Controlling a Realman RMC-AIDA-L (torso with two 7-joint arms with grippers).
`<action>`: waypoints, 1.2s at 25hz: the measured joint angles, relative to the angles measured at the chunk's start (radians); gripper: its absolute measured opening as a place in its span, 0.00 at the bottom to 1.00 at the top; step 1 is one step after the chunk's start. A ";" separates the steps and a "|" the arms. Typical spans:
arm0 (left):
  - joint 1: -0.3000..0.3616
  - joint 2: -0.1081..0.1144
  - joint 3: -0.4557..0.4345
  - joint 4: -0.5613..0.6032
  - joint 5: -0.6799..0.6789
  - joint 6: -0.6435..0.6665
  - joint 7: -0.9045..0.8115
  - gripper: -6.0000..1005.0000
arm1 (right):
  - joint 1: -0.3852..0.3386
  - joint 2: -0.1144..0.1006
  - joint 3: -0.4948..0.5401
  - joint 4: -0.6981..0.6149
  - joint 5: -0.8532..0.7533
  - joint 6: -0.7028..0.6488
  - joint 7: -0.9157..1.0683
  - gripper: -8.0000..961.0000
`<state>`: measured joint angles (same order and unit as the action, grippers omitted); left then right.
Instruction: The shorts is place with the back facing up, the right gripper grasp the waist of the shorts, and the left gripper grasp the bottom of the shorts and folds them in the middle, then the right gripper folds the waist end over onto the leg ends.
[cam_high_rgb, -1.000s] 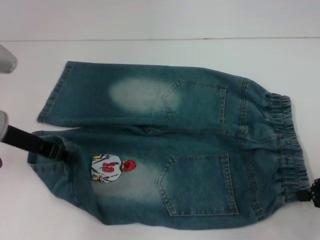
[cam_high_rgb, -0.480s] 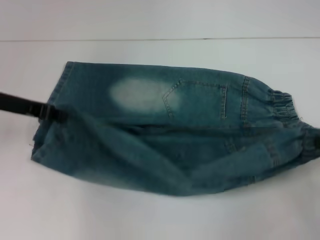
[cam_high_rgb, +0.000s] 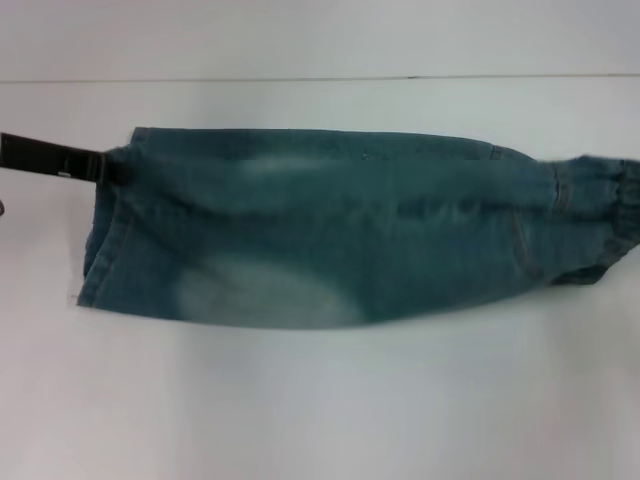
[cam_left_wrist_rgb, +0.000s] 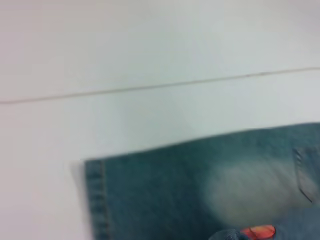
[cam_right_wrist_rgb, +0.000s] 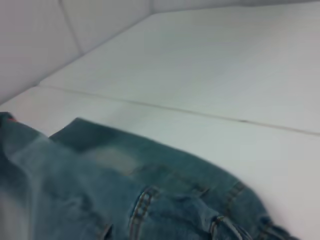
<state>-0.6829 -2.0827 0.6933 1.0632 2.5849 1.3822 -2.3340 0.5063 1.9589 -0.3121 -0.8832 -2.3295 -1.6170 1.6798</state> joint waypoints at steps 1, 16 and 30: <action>-0.001 0.000 0.000 -0.001 0.000 -0.018 -0.003 0.06 | 0.005 -0.004 0.000 0.004 0.000 0.021 0.005 0.12; -0.037 -0.017 0.013 -0.032 0.000 -0.136 -0.008 0.06 | 0.082 -0.024 -0.055 0.038 -0.001 0.120 0.022 0.16; -0.073 0.000 0.014 -0.113 0.008 -0.257 -0.016 0.08 | 0.132 -0.032 -0.075 0.100 0.018 0.214 -0.028 0.20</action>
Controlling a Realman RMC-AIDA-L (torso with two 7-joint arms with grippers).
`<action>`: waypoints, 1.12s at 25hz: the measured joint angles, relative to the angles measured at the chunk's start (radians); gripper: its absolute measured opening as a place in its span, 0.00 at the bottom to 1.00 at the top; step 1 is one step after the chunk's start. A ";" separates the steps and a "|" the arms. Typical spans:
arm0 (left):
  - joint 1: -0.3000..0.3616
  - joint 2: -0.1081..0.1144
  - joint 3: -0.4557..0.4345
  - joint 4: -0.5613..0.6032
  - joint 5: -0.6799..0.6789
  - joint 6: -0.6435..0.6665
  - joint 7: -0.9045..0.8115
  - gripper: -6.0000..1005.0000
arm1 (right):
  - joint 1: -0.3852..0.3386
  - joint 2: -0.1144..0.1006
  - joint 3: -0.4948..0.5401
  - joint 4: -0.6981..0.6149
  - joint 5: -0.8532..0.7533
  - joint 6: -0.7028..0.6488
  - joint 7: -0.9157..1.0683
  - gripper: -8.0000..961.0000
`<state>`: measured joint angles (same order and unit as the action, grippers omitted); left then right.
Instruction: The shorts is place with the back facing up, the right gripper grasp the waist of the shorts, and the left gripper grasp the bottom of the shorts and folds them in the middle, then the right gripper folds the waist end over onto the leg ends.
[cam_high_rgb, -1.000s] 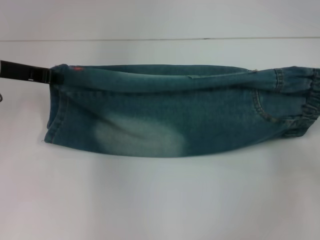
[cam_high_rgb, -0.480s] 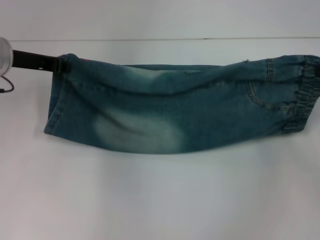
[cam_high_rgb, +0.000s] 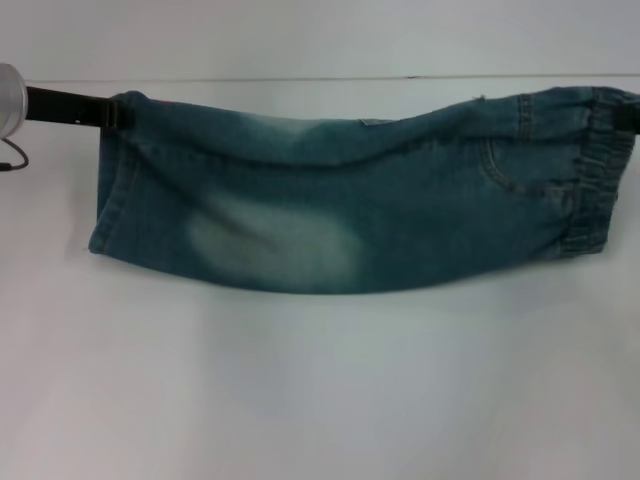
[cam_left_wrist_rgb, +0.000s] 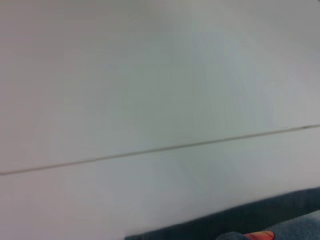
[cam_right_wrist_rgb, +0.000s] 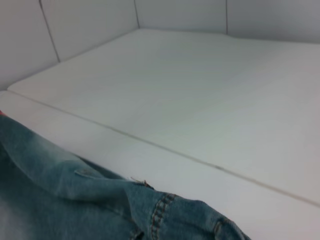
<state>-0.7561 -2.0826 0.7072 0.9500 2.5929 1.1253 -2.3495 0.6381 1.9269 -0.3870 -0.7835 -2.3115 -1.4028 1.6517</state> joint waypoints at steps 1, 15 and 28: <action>-0.002 0.002 0.000 -0.004 0.000 -0.012 0.002 0.08 | 0.009 0.000 -0.006 0.011 0.005 0.016 -0.006 0.20; -0.017 0.036 0.030 -0.041 0.001 -0.073 -0.002 0.17 | 0.100 0.000 -0.226 0.076 -0.028 0.255 0.087 0.29; -0.041 0.054 0.041 -0.068 0.003 0.007 -0.025 0.64 | 0.086 -0.017 -0.245 0.068 -0.035 0.221 0.140 0.70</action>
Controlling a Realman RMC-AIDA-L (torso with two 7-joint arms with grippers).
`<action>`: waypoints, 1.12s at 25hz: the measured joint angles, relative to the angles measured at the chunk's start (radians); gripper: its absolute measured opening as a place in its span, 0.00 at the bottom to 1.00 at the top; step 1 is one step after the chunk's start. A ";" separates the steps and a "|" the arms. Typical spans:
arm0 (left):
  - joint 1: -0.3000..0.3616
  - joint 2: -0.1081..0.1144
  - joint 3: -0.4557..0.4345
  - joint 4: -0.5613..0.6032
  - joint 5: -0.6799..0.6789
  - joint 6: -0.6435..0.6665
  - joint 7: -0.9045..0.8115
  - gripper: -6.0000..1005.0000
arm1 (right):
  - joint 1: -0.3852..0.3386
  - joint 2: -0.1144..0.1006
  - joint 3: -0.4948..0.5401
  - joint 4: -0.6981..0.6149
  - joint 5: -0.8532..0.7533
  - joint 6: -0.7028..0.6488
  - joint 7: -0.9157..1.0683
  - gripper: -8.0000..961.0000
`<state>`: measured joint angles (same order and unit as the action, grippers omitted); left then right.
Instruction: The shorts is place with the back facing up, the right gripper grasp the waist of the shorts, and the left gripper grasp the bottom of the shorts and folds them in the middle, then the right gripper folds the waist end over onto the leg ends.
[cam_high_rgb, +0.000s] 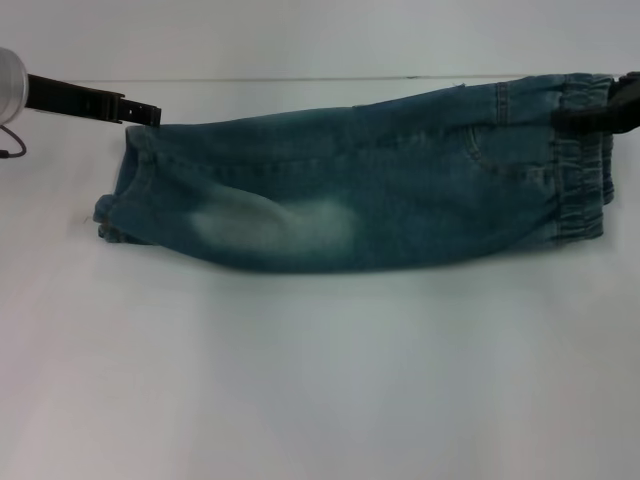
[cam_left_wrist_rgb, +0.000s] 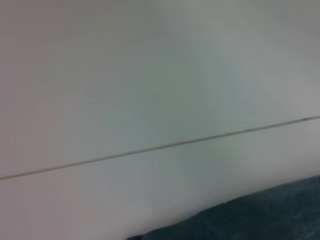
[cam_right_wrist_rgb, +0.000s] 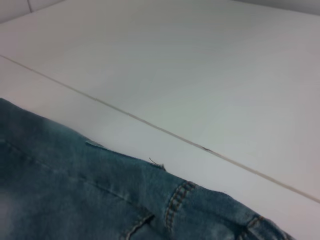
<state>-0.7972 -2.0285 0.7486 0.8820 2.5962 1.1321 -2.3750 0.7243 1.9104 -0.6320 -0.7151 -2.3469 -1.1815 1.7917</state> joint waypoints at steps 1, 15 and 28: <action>0.001 -0.002 0.000 0.000 0.000 -0.001 0.000 0.66 | -0.001 -0.002 0.000 0.001 0.000 -0.007 0.003 0.78; 0.010 -0.029 0.001 0.012 0.000 0.024 0.000 0.93 | 0.003 -0.016 -0.001 0.001 -0.029 -0.053 0.109 0.95; 0.120 -0.092 -0.007 0.138 -0.273 0.272 0.287 0.93 | -0.124 0.044 -0.001 -0.139 0.006 -0.120 0.085 0.95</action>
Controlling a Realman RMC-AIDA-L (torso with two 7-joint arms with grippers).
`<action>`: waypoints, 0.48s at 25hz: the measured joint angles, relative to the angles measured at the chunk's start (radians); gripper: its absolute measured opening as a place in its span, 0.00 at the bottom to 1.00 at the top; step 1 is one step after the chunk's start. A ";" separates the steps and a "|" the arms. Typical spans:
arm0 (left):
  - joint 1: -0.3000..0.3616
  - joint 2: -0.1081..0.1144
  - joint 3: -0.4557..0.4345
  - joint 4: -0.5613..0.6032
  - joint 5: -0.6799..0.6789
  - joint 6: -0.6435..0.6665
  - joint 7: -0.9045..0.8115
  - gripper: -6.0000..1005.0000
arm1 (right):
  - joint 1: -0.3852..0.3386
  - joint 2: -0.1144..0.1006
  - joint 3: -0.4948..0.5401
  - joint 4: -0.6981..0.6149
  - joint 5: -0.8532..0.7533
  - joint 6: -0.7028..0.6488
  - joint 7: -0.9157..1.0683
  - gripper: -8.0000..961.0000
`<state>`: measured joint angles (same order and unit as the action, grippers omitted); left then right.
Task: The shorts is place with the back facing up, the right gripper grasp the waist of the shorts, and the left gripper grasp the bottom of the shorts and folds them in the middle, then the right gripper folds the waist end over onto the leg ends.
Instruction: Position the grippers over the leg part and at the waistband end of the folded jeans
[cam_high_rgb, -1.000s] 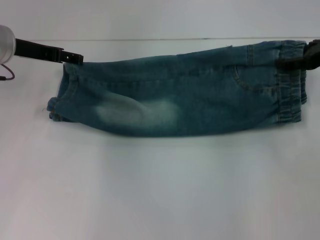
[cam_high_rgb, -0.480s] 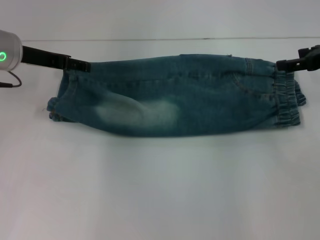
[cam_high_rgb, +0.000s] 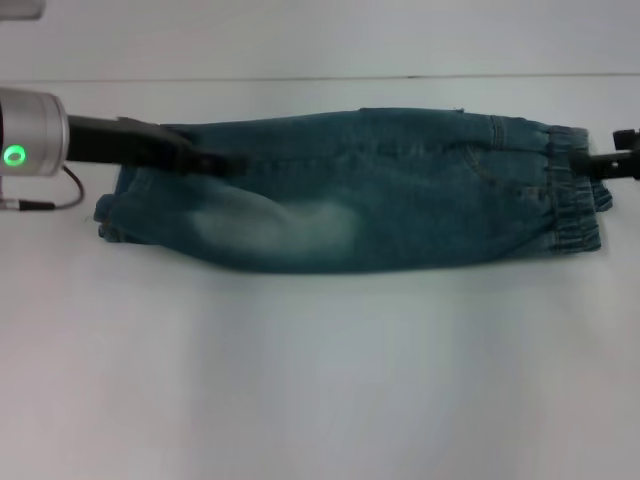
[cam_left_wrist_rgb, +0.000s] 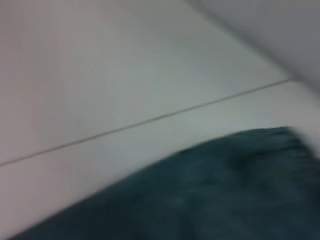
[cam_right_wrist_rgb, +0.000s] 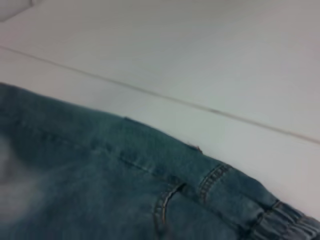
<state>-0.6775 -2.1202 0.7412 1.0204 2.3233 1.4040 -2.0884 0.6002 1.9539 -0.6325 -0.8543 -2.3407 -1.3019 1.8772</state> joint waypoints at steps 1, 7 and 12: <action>0.013 0.000 0.000 -0.009 -0.046 0.038 0.041 0.93 | -0.035 0.018 0.002 -0.033 0.028 -0.010 -0.028 0.95; 0.070 0.007 -0.001 -0.066 -0.226 0.217 0.233 0.93 | -0.261 0.117 0.054 -0.132 0.326 -0.052 -0.285 0.95; 0.085 0.007 0.005 -0.112 -0.251 0.233 0.280 0.93 | -0.348 0.132 0.155 0.032 0.543 -0.047 -0.540 0.95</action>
<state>-0.5924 -2.1131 0.7465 0.9079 2.0725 1.6374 -1.8084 0.2527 2.0858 -0.4779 -0.8225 -1.7975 -1.3485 1.3375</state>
